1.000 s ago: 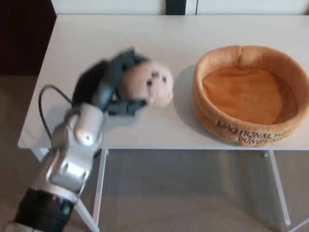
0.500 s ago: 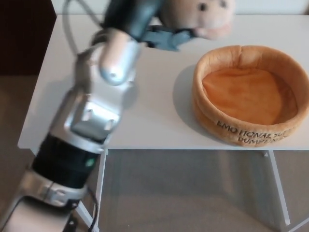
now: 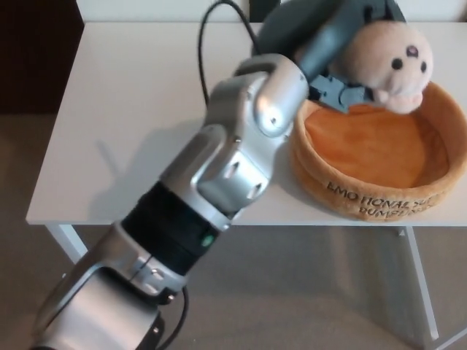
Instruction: The robot walks towards a table in front, picks a dumpling toy with left hand and puts it in an orange round plate
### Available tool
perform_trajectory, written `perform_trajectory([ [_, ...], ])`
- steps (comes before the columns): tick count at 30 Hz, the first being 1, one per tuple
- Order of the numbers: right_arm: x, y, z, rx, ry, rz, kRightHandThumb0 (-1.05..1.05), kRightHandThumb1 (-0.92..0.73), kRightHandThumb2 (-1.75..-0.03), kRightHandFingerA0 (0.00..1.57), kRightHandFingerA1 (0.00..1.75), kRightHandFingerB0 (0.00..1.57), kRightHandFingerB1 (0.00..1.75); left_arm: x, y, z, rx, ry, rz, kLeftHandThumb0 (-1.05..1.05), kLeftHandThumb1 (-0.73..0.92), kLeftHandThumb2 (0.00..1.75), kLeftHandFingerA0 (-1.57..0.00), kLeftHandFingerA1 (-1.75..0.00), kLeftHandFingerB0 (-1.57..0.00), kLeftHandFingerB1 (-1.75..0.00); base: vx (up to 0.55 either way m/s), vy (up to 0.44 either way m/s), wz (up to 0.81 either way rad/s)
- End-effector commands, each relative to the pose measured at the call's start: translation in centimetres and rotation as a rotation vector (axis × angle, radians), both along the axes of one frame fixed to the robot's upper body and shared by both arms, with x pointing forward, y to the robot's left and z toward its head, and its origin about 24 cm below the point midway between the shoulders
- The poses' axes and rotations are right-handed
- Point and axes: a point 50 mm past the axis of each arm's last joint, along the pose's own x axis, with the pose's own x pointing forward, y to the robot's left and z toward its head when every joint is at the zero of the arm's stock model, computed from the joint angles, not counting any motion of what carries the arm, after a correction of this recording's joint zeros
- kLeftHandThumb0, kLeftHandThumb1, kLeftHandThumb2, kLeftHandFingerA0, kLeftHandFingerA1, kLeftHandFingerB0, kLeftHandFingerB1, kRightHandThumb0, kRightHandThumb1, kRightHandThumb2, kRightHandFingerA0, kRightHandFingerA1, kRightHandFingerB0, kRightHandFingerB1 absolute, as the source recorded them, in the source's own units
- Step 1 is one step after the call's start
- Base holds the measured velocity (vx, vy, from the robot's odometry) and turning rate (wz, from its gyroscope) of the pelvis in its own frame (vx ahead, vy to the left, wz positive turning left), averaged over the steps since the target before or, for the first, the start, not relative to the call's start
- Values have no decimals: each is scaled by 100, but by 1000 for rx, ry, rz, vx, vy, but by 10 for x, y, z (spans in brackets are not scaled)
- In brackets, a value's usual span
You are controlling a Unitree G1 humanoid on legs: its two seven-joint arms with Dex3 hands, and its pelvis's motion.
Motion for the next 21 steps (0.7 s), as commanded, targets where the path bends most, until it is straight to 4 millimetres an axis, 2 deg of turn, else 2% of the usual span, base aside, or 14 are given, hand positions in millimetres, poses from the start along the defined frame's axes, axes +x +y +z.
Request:
perform_trajectory([
  [1, -3, -1, -1, 12, 24, -35, -51, -63, -86, 55, 58, 20, 41, 7, -2, -16, 87, 51, 58, -20, 69, 62, -77, -158, -75, -66, 0, 0, 0],
  [4, 2, -1, 0, 13, 17, -26, -44, -75, -62, 62, 46, 25, 29, 11, 4, -23, 88, 96, 104, -19, 72, 61, -73, -161, -70, -94, 0, 0, 0],
  [5, 4, -1, 1, 13, 12, -17, -47, -75, -63, 60, 43, 24, 29, 13, 7, -26, 88, 108, 126, -18, 73, 60, -72, -163, -65, -124, 0, 0, 0],
  [9, 6, -1, 2, 17, 3, -3, -46, -75, -62, 59, 44, 25, 29, 15, 10, -30, 93, 117, 150, -13, 72, 57, -72, -166, -67, -140, 0, 0, 0],
  [10, 7, -1, 2, 16, 3, 2, -54, -62, -87, 51, 55, 21, 42, 15, 10, -31, 97, 118, 151, -15, 69, 59, -73, -163, -69, -121, 0, 0, 0],
  [11, 8, 0, 1, 14, 5, 1, -54, -62, -87, 51, 55, 21, 42, 14, 10, -31, 99, 120, 151, -15, 69, 59, -73, -163, -69, -121, 0, 0, 0],
  [12, 8, 0, 1, 17, 6, -1, -46, -75, -63, 59, 43, 24, 29, 13, 9, -33, 101, 123, 145, -15, 64, 59, -80, -146, -84, -66, 0, 0, 0],
  [13, 9, 1, 1, 22, 6, -3, -46, -75, -63, 59, 43, 24, 29, 12, 7, -36, 103, 126, 137, -15, 64, 59, -80, -146, -84, -66, 0, 0, 0],
  [14, 9, 1, 1, 18, 11, -1, -44, -75, -63, 60, 42, 24, 29, 10, 6, -38, 97, 134, 130, -24, 60, 59, -85, -130, -69, -43, 0, 0, 0],
  [17, 10, 2, 1, 15, 13, 4, -45, -75, -62, 60, 42, 24, 29, 7, 5, -42, 83, 164, 107, -24, 61, 59, -83, -123, -57, -39, 0, 0, 0],
  [18, 10, 3, 0, 26, 7, 2, -44, -76, -62, 58, 43, 25, 30, 6, 4, -43, 137, 170, 94, -53, 55, 57, -49, -61, -24, -29, 0, 0, 0],
  [19, 9, 4, 0, 30, 5, 1, -44, -76, -62, 58, 43, 25, 30, 5, 3, -44, 161, 172, 90, -53, 55, 57, -49, -61, -24, -29, 0, 0, 0],
  [20, 15, 3, 2, 24, -3, 17, -44, -76, -62, 59, 43, 25, 30, 6, 2, -39, 215, 189, 96, -74, 51, 56, -13, -31, -6, -24, 0, 0, 0],
  [21, 18, 2, 3, 21, -8, 18, -44, -76, -61, 60, 43, 25, 29, 7, 1, -37, 237, 194, 99, -84, 49, 59, -4, -27, 0, -24, 0, 0, 0],
])
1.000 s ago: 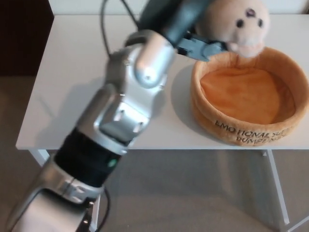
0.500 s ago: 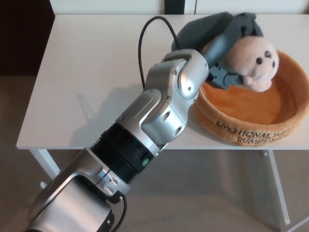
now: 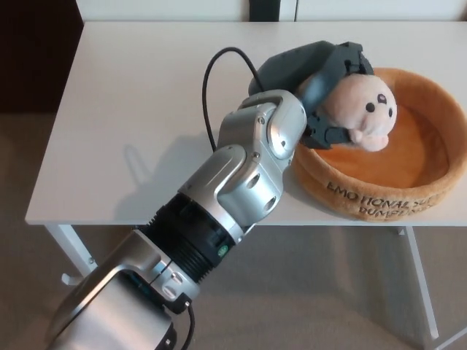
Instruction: The robot walks towards a table in front, picks a dumpling toy with left hand and puts it in an orange round plate
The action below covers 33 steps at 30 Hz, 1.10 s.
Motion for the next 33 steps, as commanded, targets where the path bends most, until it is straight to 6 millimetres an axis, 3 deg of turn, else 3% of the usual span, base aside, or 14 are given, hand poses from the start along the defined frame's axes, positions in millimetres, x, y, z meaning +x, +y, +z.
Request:
perform_trajectory([
  [1, 8, -2, 3, -5, -5, 8, -44, -76, -61, 60, 43, 25, 29, 1, 2, 5, 132, 49, 15, -84, 49, 59, -4, -27, 0, -24, 0, 0, 0],
  [2, 9, -2, 3, -5, -6, 0, -51, -63, -84, 54, 56, 23, 42, 0, 2, 5, 142, 49, 9, -82, 40, 77, -6, -21, 0, -12, 0, 0, 0],
  [4, 9, -1, 2, -13, -5, -11, -43, -75, -62, 63, 44, 26, 30, 0, 3, 6, 166, 56, 6, -93, 46, 66, 0, -24, 0, -16, 0, 0, 0],
  [5, 9, -1, 2, -28, -12, 11, -32, -54, -99, 54, 66, 9, 46, 0, 4, 5, 170, 64, 4, -75, 39, 87, 0, -17, 0, -9, 0, 0, 0],
  [12, 4, -6, 3, -70, 6, 59, -33, -56, -100, 52, 65, 5, 45, -1, 8, -3, 204, 96, 8, -87, 45, 94, -1, -11, 0, 0, 0, 0, 0],
  [13, 4, -7, 3, -72, 5, 56, -44, -77, -63, 64, 46, 20, 29, -1, 8, -4, 202, 102, 8, -105, 60, 70, 0, -23, 0, -1, 0, 0, 0],
  [14, 4, -7, 4, -73, 4, 55, -44, -77, -63, 64, 46, 20, 29, -1, 9, -4, 201, 105, 8, -105, 60, 70, 0, -23, 0, -1, 0, 0, 0],
  [15, 5, -8, 4, -73, 3, 52, -33, -55, -100, 52, 66, 6, 45, -2, 9, -4, 201, 110, 8, -105, 65, 62, 0, -21, 0, 0, 0, 0, 0],
  [16, 5, -8, 4, -74, 1, 44, -32, -55, -100, 53, 66, 7, 46, -3, 11, -4, 204, 121, 6, -94, 48, 99, 0, -7, 0, 0, 0, 0, 0],
  [22, 4, -7, 3, -73, -1, 36, -33, -53, -99, 54, 66, 7, 45, -7, 17, 3, 230, 75, -19, -100, 54, 103, 0, -8, 0, 0, 0, 0, 0],
  [28, 5, -8, 4, -83, -3, 35, -33, -54, -99, 50, 64, 7, 45, -40, 50, 37, 76, -114, -101, -99, 56, 102, -10, -13, 0, 0, 0, 0, 0],
  [29, 4, -9, 4, -85, -2, 38, -46, -75, -63, 60, 43, 21, 28, -51, 58, 44, 44, -148, -120, -99, 57, 100, -11, -7, -3, 0, 0, 0, 0],
  [30, 4, -10, 4, -88, -2, 44, -46, -75, -63, 60, 43, 21, 28, -67, 70, 54, 6, -195, -144, -99, 57, 100, -11, -7, -3, 0, 0, 0, 0],
  [33, 1, -9, 4, -85, 5, 52, -34, -54, -100, 51, 65, 7, 46, -101, 94, 67, -32, -283, -203, -102, 60, 99, -12, -12, 0, 0, 0, 0, 0],
])
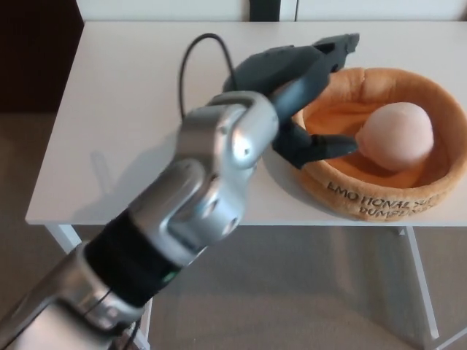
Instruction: The robot walks towards a table in front, picks a dumpling toy with left hand and puts it in an orange round plate
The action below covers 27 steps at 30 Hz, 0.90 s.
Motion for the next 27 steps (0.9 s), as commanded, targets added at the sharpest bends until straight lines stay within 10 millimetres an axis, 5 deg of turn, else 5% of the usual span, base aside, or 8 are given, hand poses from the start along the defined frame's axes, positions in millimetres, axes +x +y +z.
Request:
perform_trajectory([
  [1, -9, -11, 3, -46, 20, 4, -47, -75, -63, 62, 44, 20, 29, -87, 67, 44, -142, -246, -175, -88, 48, 92, -7, -29, -2, -15, 0, 0, 0],
  [3, -10, -11, 2, -43, 19, -2, -53, -62, -85, 57, 57, 16, 40, -104, 77, 47, -186, -239, -202, -89, 52, 89, -11, -33, -3, -15, 0, 0, 0],
  [6, -13, -14, 4, -52, 14, -5, -45, -75, -62, 61, 44, 23, 29, -141, 101, 49, -262, -194, -293, -62, 46, 55, -52, -39, -32, -34, 0, 0, 0],
  [13, -19, -15, 3, -62, 29, 6, -44, -76, -62, 61, 46, 23, 29, -193, 160, 7, -280, 149, -215, -54, 45, 54, -52, -45, -48, -35, 0, 0, 0],
  [16, -28, -18, 2, -69, 47, -20, -51, -62, -85, 56, 60, 20, 42, -213, 188, -26, -284, 234, -122, -59, 47, 55, -51, -42, -48, -35, 0, 0, 0],
  [22, -36, -18, 1, -80, 59, -28, -45, -73, -62, 61, 45, 27, 31, -264, 249, -104, -211, 603, 137, -71, 42, 80, -35, -47, -37, -43, 0, 0, 0],
  [23, -37, -19, 1, -82, 61, -33, -53, -62, -85, 55, 56, 23, 43, -268, 257, -115, -167, 675, 185, -60, 45, 55, -42, -38, -42, -34, 0, 0, 0],
  [27, -44, -22, 2, -101, 88, -12, -52, -63, -86, 54, 56, 22, 43, -275, 303, -175, 231, 966, 454, -57, 39, 75, -61, -58, -35, -46, 0, 0, 0],
])
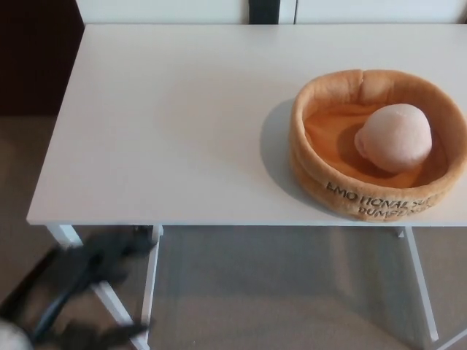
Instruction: The robot walks towards a table in front, picks a dumpling toy with left hand and puts it in an orange round plate
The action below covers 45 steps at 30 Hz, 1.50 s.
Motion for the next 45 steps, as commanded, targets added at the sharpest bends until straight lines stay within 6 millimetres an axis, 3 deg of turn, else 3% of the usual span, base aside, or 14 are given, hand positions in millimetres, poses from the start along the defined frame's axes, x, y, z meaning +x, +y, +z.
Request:
perform_trajectory([
  [1, -35, -22, 4, -102, 69, -5, -43, -75, -63, 59, 43, 25, 30, -131, 120, -69, 449, 624, -115, -54, 40, 75, -63, -62, -31, -46, 0, 0, 0],
  [2, -36, -22, 4, -102, 71, -3, -53, -64, -86, 52, 55, 22, 42, -131, 126, -79, 491, 675, -98, -48, 40, 71, -63, -64, -32, -46, 0, 0, 0],
  [6, -42, -21, 3, -104, 78, -10, -45, -75, -63, 61, 44, 30, 32, -129, 145, -129, 641, 862, -29, -23, 40, 90, -58, -72, -16, -51, 0, 0, 2],
  [7, -43, -21, 3, -107, 82, -10, -53, -63, -86, 54, 56, 25, 44, -127, 146, -141, 650, 896, -3, -34, 60, 58, -63, -51, -38, -39, 0, 0, 0],
  [10, -39, -22, 4, -97, 63, -2, -52, -64, -86, 52, 56, 25, 44, -118, 145, -158, 566, 870, 129, -30, 56, 57, -61, -56, -27, -34, 0, 0, 0],
  [11, -38, -21, 3, -94, 58, -9, -43, -74, -62, 57, 44, 28, 31, -117, 147, -160, 487, 853, 217, -30, 59, 58, -63, -51, -20, -29, 0, 0, 0],
  [15, -40, -12, -1, -83, 64, 10, -46, -74, -62, 59, 42, 25, 29, -137, 149, -169, 310, 783, 571, -36, 62, 59, -72, -60, -19, -28, 0, 0, 0],
  [16, -40, -11, -1, -84, 64, 12, -46, -74, -62, 59, 42, 25, 29, -140, 148, -170, 313, 779, 581, -36, 62, 59, -72, -60, -19, -28, 0, 0, 0],
  [17, -39, -12, 0, -84, 59, 11, -53, -63, -86, 54, 55, 22, 42, -145, 144, -174, 361, 806, 530, -31, 46, 95, -54, -66, -8, -47, 0, 0, 0],
  [18, -38, -14, 0, -84, 55, 6, -45, -75, -62, 61, 45, 26, 30, -146, 142, -176, 392, 820, 488, -46, 64, 60, -63, -43, -28, -30, 0, 0, 0],
  [21, -35, -18, 3, -81, 43, -25, -51, -62, -84, 54, 55, 21, 42, -142, 138, -177, 453, 792, 410, -51, 63, 60, -60, -42, -34, -32, 0, 0, 0],
  [22, -33, -20, 4, -84, 37, -30, -45, -75, -62, 61, 43, 25, 30, -139, 137, -178, 473, 775, 394, -44, 66, 60, -63, -45, -30, -31, 0, 0, 0],
  [43, -24, -21, 5, -84, 21, -20, -45, -73, -62, 62, 45, 27, 30, -133, 145, -175, 427, 731, 484, -33, 58, 57, -67, -53, -19, -29, 0, 0, 0],
  [45, -24, -21, 5, -85, 22, -20, -53, -62, -86, 55, 57, 23, 43, -134, 145, -175, 422, 728, 490, -32, 58, 57, -67, -55, -20, -28, 0, 0, 0],
])
